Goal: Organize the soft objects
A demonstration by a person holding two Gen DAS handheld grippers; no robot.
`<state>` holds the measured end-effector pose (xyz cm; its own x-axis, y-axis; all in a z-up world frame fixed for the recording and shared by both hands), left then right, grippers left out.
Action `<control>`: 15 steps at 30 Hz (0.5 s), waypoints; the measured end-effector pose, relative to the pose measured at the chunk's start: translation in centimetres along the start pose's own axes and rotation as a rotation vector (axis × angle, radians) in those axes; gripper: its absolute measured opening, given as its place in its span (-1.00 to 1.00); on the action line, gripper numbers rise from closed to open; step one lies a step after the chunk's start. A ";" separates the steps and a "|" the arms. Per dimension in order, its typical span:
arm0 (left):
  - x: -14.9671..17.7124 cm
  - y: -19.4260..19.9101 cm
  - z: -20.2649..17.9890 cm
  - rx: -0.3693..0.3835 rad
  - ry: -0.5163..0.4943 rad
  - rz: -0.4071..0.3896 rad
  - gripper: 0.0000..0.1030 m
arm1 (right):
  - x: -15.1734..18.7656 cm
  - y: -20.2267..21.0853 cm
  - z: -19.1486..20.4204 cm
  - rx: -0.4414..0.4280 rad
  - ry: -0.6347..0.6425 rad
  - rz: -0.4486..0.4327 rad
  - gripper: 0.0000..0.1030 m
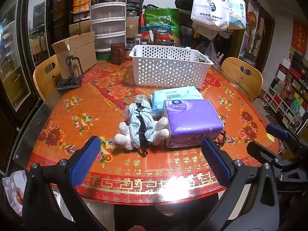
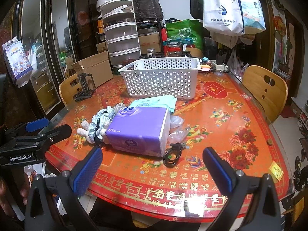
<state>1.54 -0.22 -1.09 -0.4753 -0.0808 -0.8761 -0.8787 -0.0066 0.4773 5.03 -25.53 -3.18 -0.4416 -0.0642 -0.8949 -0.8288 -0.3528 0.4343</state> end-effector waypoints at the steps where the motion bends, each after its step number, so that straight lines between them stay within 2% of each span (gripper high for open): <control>1: 0.0 0.0 0.0 0.001 0.001 -0.001 1.00 | 0.0 -0.1 -0.1 0.000 -0.001 0.001 1.00; 15: -0.5 0.3 0.0 0.007 0.002 -0.008 1.00 | 0.0 -0.2 -0.1 0.001 -0.002 0.005 1.00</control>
<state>1.54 -0.21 -0.53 -0.4679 -0.0827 -0.8799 -0.8829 -0.0002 0.4695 5.18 -25.54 -3.30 -0.4463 -0.0642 -0.8926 -0.8269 -0.3518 0.4388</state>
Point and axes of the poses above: each gripper's, at about its wrist camera, not at the fingertips, and y roughly against the way its jaws point, z to its left, x to its underside, the point moved 2 cm from there along -y, roughly the way its jaws point, and after that the axes turned 11 degrees about -z, right-handed, at the moved point
